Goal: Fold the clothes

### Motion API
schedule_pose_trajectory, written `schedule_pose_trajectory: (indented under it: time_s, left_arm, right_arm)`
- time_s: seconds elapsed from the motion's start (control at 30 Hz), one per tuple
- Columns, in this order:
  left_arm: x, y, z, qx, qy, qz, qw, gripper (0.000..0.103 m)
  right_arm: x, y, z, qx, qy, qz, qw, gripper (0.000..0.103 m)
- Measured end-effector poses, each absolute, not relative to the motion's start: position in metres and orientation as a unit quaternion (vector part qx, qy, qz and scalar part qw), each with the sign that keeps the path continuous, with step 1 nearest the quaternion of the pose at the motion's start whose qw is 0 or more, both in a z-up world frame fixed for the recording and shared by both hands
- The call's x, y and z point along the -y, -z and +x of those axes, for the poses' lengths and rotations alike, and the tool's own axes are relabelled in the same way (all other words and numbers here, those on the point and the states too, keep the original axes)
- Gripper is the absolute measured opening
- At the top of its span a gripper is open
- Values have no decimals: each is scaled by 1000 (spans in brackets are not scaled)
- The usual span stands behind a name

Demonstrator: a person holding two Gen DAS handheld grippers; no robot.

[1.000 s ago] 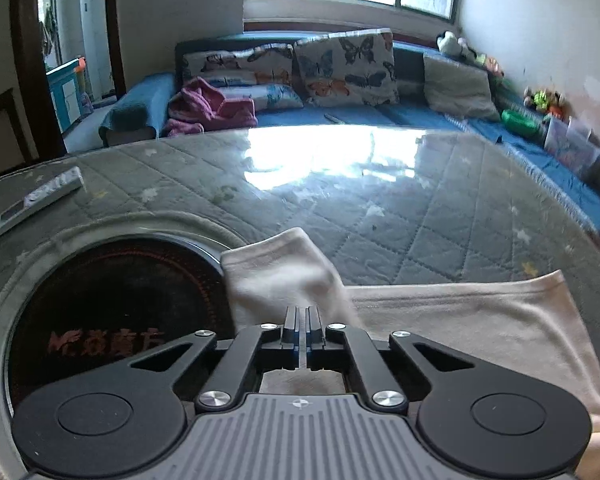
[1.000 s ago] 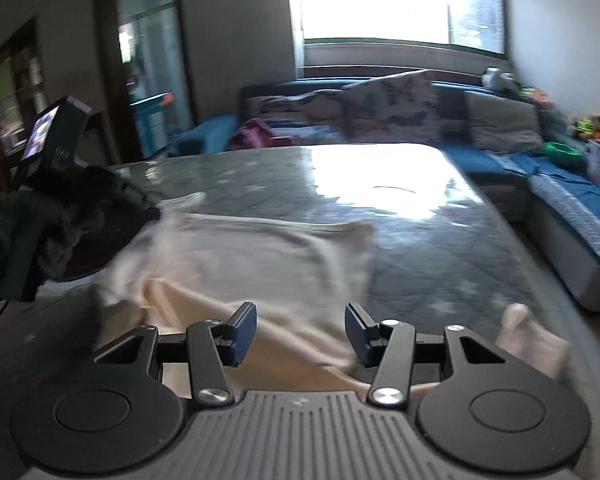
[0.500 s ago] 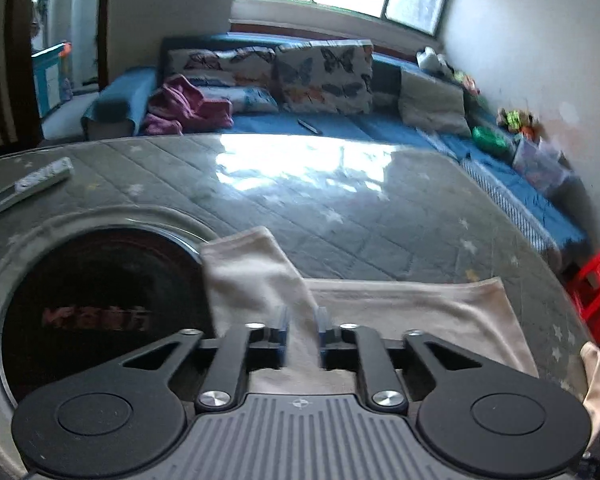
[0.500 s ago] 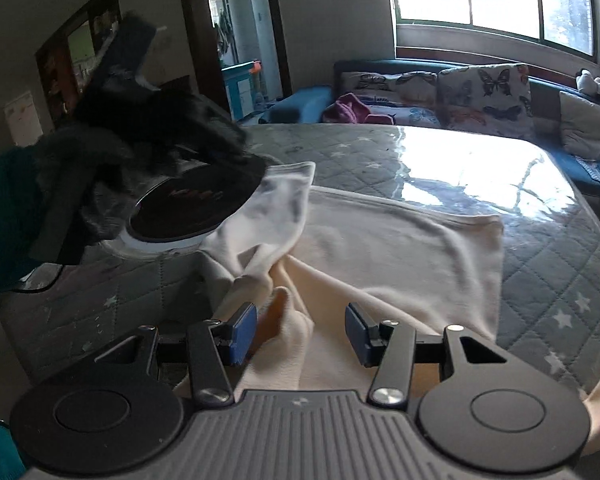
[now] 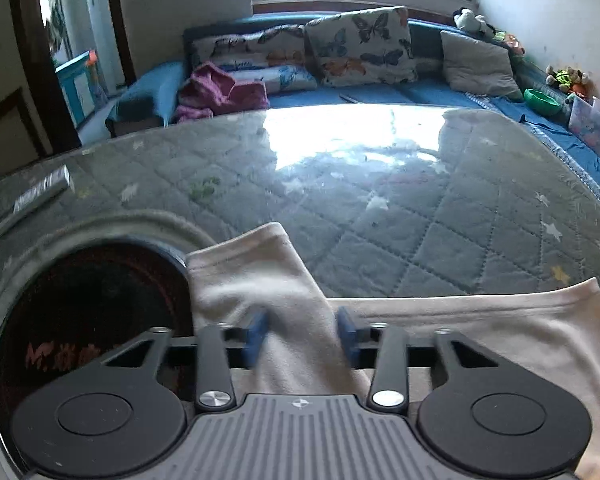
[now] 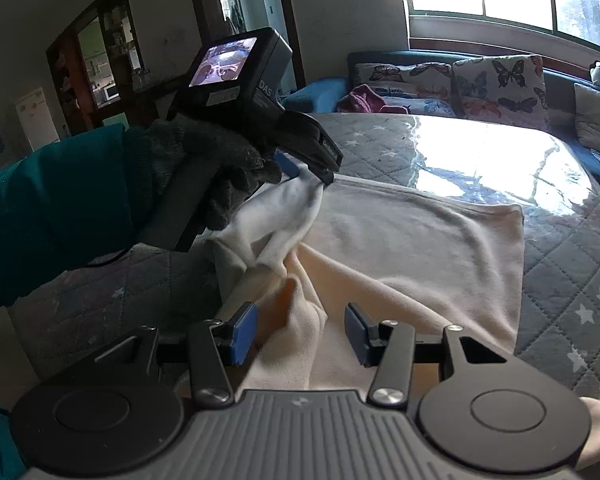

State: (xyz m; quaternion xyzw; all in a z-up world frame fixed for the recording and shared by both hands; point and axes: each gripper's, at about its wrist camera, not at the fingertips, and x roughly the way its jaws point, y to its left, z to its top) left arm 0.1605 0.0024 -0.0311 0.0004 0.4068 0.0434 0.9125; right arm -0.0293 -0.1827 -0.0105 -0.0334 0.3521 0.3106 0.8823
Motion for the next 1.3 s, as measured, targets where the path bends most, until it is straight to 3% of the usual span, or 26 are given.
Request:
schedule_pose_trajectory:
  time_s: [0.07, 0.2, 0.37, 0.47, 0.53, 0.63, 0.9, 1.07, 1.23, 1.27, 1.3]
  left_arm:
    - [-10, 29, 159, -407, -36, -17, 913, 7]
    - [-27, 16, 145, -388, -31, -47, 920, 6]
    - [-53, -20, 107, -344, -29, -78, 935, 6]
    - [-76, -41, 73, -314, -30, -103, 943, 6]
    - [-92, -55, 49, -294, -30, -120, 948, 6]
    - [-117, -69, 6, -269, -42, -135, 953, 6]
    - [-170, -35, -58, -327, -134, -102, 930, 6]
    - [-173, -15, -73, -357, -175, -55, 916, 8]
    - [-124, -17, -83, -357, -51, -39, 932, 11]
    - [-113, -18, -85, -357, -23, -36, 933, 11]
    - [-103, -18, -87, -356, 5, -34, 934, 13]
  right_arm:
    - [184, 11, -30, -354, -312, -35, 881, 49]
    - [186, 12, -33, -354, -310, -37, 882, 48]
    - [186, 15, -34, -356, -308, -39, 882, 37]
    - [181, 16, -36, -356, -312, -48, 880, 27]
    - [178, 16, -40, -352, -320, -59, 877, 11]
    - [176, 12, -49, -347, -335, -71, 873, 3]
    - [171, 10, -82, -361, -394, -139, 833, 3]
    - [177, 0, -95, -361, -396, -152, 830, 14]
    - [175, -6, -96, -353, -382, -148, 842, 22]
    - [172, -5, -97, -352, -386, -146, 840, 25]
    - [168, -4, -98, -351, -391, -144, 839, 34]
